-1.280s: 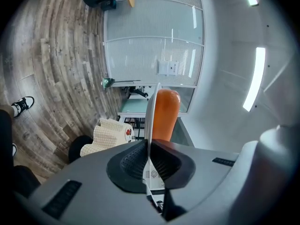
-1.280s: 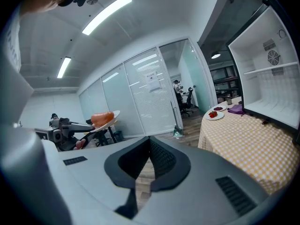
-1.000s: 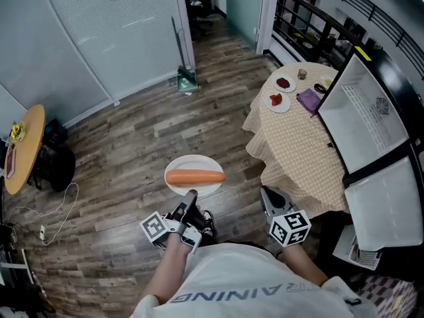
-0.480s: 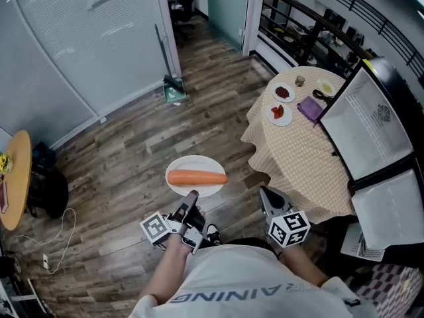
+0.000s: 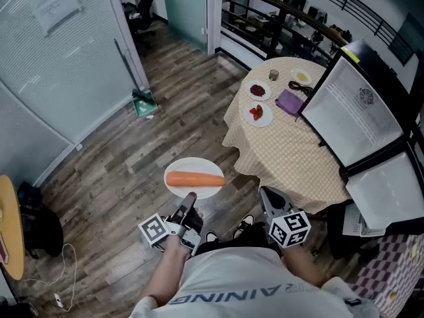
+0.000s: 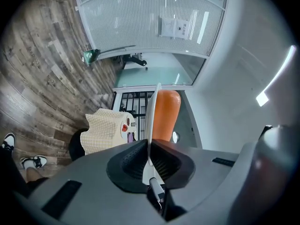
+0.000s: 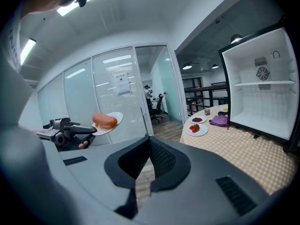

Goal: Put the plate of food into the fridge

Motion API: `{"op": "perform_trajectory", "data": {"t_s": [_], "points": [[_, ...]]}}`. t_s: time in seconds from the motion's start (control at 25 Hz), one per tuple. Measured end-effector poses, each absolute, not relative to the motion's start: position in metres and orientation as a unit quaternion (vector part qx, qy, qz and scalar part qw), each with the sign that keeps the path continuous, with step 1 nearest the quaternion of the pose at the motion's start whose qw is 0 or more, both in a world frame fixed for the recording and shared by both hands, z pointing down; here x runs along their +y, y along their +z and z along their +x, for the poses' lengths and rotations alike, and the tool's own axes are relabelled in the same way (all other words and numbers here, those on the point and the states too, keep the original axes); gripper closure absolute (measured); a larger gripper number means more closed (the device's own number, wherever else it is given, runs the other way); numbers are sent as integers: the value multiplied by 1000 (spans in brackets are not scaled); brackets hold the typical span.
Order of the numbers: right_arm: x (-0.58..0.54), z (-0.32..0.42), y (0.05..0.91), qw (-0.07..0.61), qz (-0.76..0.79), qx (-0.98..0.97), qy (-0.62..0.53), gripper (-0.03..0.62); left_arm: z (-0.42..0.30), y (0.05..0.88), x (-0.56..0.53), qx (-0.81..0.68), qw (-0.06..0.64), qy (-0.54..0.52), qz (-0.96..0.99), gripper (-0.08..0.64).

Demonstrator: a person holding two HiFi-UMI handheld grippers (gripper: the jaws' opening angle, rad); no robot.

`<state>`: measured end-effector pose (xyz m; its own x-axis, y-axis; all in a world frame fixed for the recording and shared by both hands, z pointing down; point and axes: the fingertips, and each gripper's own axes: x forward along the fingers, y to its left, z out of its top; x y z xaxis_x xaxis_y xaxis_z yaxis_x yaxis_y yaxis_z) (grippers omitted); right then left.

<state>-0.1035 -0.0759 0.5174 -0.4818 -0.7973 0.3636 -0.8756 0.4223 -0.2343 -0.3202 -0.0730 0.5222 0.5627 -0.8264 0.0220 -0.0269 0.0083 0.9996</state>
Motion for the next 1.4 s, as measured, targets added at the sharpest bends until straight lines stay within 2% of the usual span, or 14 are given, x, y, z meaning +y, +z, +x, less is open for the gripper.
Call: {"op": "perform_trajectory", "data": {"t_s": [0.48, 1.08, 1.4], "points": [[-132, -24, 524, 52, 586, -781, 209, 572, -240, 525, -164, -280, 649, -245, 664, 535], [-164, 159, 529, 18, 686, -690, 229, 572, -24, 526, -255, -175, 680, -135, 699, 535], [-168, 229, 533, 10, 719, -656, 228, 572, 66, 524, -272, -132, 692, -101, 703, 535]]}}
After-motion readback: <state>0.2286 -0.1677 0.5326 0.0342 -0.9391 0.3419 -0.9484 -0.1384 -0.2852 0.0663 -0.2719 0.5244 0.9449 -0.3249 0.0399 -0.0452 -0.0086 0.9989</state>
